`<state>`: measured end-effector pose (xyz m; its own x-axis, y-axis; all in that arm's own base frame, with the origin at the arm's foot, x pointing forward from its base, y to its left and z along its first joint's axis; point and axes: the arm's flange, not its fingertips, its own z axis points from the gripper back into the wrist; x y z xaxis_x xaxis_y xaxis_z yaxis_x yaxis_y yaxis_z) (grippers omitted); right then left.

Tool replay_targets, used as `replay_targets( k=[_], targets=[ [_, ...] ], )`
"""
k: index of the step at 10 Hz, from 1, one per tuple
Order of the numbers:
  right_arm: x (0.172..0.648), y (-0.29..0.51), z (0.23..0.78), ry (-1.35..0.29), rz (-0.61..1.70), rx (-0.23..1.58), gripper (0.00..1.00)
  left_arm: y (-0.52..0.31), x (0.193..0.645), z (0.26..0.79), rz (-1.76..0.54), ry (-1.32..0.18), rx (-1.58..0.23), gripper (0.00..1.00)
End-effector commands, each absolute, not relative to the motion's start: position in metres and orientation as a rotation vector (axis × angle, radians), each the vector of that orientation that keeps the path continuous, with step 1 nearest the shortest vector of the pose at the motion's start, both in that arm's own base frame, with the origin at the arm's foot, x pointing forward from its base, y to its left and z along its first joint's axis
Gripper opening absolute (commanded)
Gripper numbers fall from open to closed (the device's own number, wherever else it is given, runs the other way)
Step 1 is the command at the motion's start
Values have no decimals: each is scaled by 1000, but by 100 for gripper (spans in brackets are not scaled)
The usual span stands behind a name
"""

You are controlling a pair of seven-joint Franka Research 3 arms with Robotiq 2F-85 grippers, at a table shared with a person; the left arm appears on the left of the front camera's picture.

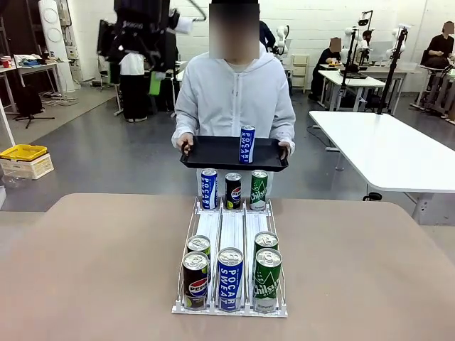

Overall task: Retrieve and hand over the desired beverage to the person.
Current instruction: Place the picked can on the Handle tray extended by the person.

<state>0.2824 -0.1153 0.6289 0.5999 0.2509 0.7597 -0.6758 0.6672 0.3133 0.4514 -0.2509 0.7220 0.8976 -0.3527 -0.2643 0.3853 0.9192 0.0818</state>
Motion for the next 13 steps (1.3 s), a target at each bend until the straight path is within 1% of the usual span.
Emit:
replay_targets(
  k=[1,2,3,4,6,7,8,11,12,13],
  targets=[
    [284,-115,629,-765,597,667,100,-201,363,617,-308,261,138,100],
    [284,-115,629,-765,597,667,100,-198,362,619,-309,184,134,100],
    [284,-115,629,-765,597,667,100,-189,359,628,-270,-51,189,100],
    [284,-115,629,-765,597,667,100,-183,358,636,-234,-196,206,100],
    [284,-115,629,-765,597,667,100,-159,355,659,-199,-366,137,100],
    [284,-115,629,-765,597,667,100,-136,355,674,-170,-405,74,100],
    [284,-115,629,-765,597,667,100,-120,359,683,-141,-413,23,100],
    [284,-115,629,-765,597,667,100,-105,364,689,-90,-396,-21,100],
    [284,-115,629,-765,597,667,100,-107,366,689,-59,-387,-21,100],
    [284,-115,629,-765,597,667,100,-104,362,694,-83,-409,4,100]
  ],
)
